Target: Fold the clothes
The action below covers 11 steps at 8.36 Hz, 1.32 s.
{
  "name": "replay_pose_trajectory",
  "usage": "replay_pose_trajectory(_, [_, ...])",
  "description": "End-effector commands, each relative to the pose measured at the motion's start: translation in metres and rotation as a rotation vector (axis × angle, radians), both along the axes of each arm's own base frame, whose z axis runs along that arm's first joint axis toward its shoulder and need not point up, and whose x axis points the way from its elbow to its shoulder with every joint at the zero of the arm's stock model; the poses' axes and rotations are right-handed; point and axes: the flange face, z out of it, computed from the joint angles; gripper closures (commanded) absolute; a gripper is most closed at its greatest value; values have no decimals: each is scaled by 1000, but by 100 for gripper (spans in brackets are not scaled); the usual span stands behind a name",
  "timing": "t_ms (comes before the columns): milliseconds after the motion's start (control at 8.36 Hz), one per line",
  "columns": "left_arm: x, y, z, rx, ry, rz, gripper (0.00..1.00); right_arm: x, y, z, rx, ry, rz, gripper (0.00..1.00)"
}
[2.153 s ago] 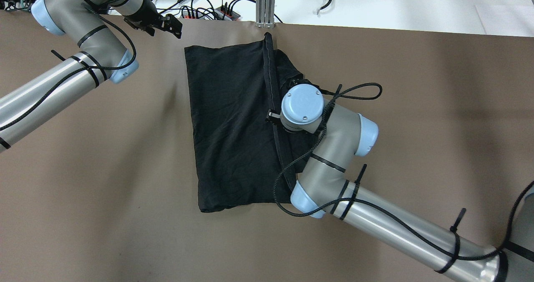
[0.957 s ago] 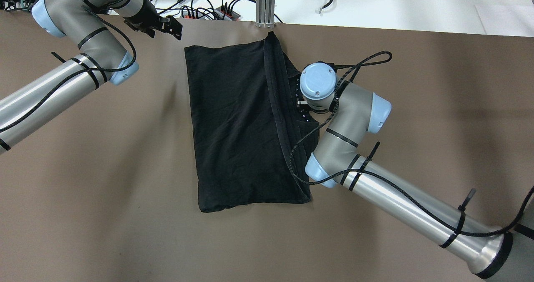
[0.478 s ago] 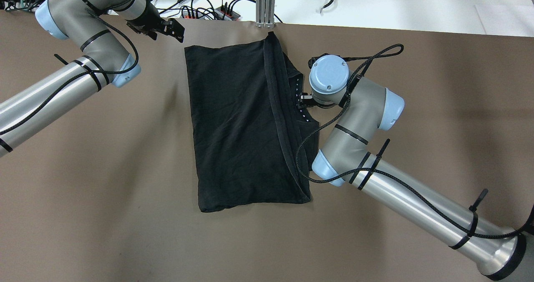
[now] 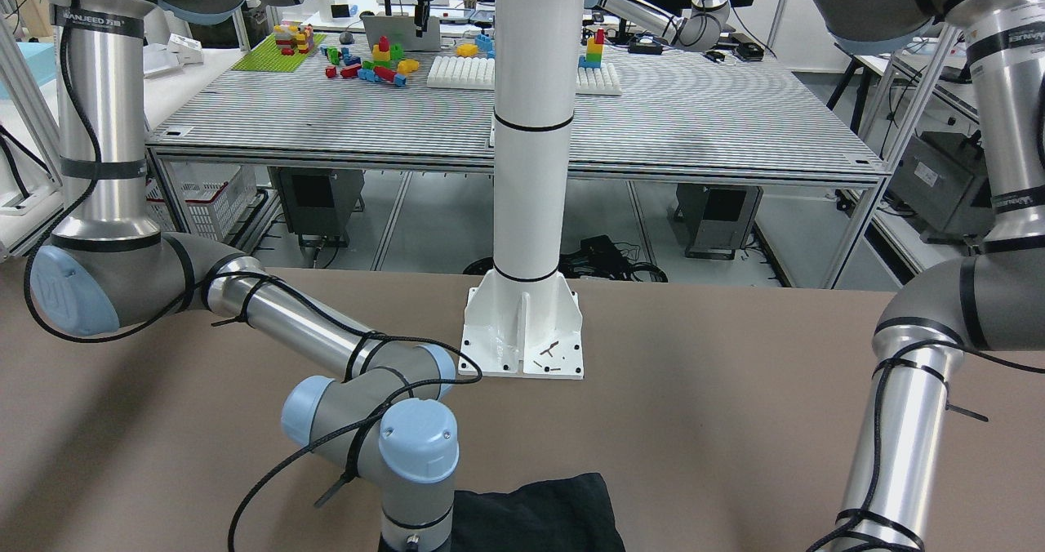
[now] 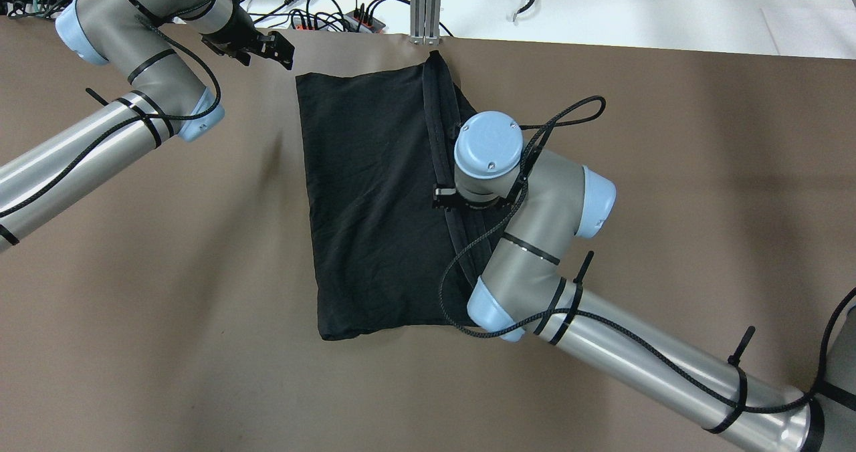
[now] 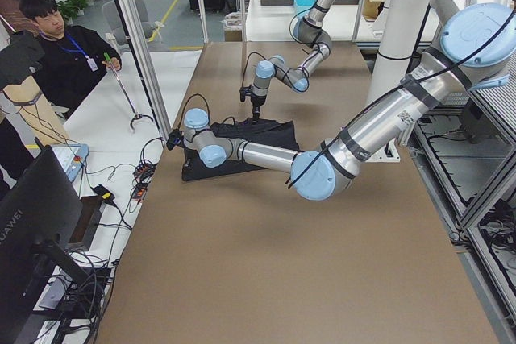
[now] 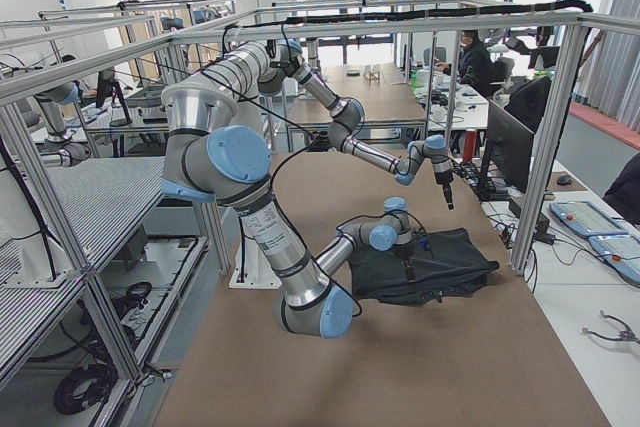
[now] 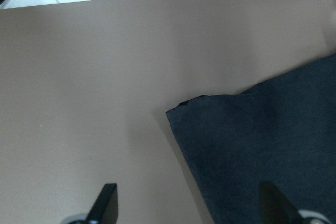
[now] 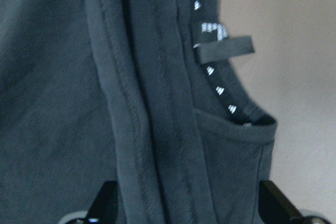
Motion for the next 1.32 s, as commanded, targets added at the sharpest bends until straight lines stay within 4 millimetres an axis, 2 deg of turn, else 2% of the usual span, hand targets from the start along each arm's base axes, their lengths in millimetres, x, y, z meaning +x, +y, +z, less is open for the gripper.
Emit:
replay_pose_trajectory(0, [5, 2, 2, -1, -1, 6, 6, -29, 72, -21, 3, 18, -100, 10])
replay_pose_trajectory(239, [5, 4, 5, -5, -3, 9, 6, -29, 75, 6, 33, 70, -135, 40])
replay_pose_trajectory(359, [5, 4, 8, -8, -4, 9, 6, -30, 76, 18, 72, 107, -145, 52])
replay_pose_trajectory(478, [5, 4, 9, -8, -6, 9, 6, -36, 82, 17, 91, 116, -154, 57])
replay_pose_trajectory(837, [5, 4, 9, -8, -6, 9, 6, -41, 105, 0, 119, 87, -177, 58])
replay_pose_trajectory(1196, [5, 5, 13, -9, -6, 9, 6, -40, 105, 8, 116, 98, -174, 57])
